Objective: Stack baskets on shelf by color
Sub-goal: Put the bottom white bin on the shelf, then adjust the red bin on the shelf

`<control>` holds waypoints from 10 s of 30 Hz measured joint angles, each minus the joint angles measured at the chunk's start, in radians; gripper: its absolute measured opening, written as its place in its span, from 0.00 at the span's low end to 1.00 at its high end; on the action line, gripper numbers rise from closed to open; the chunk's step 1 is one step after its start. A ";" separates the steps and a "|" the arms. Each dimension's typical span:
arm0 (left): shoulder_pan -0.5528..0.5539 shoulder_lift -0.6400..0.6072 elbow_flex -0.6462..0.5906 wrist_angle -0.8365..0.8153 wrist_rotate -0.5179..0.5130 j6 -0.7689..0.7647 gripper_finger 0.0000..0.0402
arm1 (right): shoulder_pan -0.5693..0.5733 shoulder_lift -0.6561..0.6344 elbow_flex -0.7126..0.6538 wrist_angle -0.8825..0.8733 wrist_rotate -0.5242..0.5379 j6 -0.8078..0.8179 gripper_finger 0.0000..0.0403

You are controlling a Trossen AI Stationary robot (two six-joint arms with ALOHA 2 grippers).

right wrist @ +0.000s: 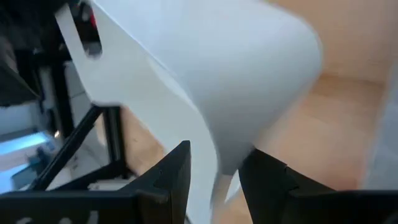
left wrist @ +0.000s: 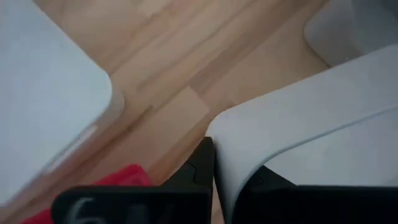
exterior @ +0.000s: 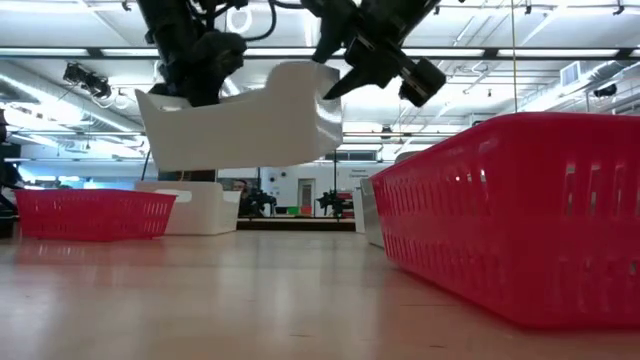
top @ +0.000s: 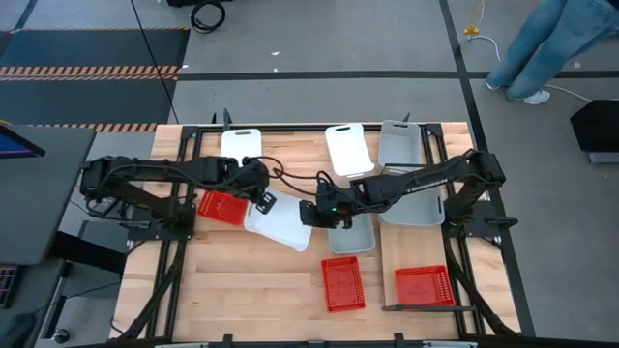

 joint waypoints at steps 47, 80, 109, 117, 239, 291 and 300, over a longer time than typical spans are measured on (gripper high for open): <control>0.001 -0.064 0.658 -0.329 -0.106 0.334 0.39 | 0.020 -0.477 -0.004 -0.632 -0.235 -0.239 0.02; -0.001 -0.064 0.655 -0.341 -0.105 0.345 0.36 | 0.253 -0.590 -0.148 -1.166 -0.359 0.173 0.02; -0.027 -0.063 0.654 -0.366 -0.099 0.334 0.36 | 0.261 -0.598 -0.283 -1.162 -0.492 0.358 0.03; -0.068 -0.063 0.654 -0.366 -0.098 0.345 0.35 | 0.262 -0.598 -0.283 -1.164 -0.472 0.397 0.16; -0.305 0.110 0.511 -0.107 -0.052 0.185 0.35 | 0.580 -0.192 -0.092 -0.618 -0.297 0.563 0.45; -0.315 0.109 0.511 -0.108 0.005 0.177 0.33 | 0.535 -0.090 -0.117 -0.592 -0.115 0.474 0.45; -0.316 0.109 0.511 -0.108 0.005 0.177 0.33 | 0.500 -0.090 -0.117 -0.632 -0.104 0.381 0.45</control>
